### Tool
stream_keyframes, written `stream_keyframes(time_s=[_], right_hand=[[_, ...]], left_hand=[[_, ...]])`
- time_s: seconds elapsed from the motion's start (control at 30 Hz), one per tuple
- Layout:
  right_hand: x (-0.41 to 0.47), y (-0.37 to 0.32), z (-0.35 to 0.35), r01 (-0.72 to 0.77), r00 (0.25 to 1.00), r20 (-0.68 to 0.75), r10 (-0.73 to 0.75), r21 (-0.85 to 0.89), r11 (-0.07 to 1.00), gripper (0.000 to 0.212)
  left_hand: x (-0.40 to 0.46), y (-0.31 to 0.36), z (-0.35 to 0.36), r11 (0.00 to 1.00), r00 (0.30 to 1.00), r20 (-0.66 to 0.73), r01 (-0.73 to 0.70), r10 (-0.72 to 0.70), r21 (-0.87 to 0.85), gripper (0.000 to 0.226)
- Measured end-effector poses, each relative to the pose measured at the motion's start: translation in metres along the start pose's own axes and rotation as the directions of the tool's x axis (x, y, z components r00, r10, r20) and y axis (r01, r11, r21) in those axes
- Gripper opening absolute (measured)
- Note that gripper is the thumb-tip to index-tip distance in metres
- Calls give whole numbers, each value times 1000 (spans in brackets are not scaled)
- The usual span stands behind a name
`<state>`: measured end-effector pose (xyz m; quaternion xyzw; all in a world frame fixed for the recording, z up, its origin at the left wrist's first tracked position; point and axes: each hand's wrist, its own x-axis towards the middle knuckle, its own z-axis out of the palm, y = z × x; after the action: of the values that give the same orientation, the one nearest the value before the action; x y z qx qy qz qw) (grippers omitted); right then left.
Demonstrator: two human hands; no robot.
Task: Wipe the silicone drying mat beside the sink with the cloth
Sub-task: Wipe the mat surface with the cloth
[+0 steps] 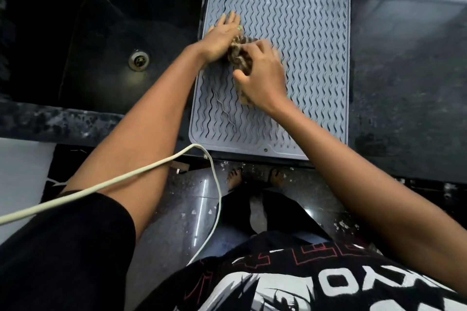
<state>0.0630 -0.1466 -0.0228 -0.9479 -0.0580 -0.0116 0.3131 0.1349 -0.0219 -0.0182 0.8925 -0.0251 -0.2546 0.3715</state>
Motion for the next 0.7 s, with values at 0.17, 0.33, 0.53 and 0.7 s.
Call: stream_keyframes(time_s=[0.17,0.33,0.53,0.7], right_hand=[[-6,-2,10,136,990,68,-126,-166,977,33],[-87,-8,-2,275,919,281,-275,41,961,15],[-97,-12,-29,185,823,514,-239,156,970,27],[-34,-14,-61,-241,924,382,30,520,819,26]], left_hand=[[-1,0,-3,995,1000,8,15,-15,-94,53],[5,-6,-2,998,998,51,-28,24,63,55],[13,-9,4,988,998,60,-41,32,150,61],[25,-8,5,998,896,-443,-16,-9,-53,35]])
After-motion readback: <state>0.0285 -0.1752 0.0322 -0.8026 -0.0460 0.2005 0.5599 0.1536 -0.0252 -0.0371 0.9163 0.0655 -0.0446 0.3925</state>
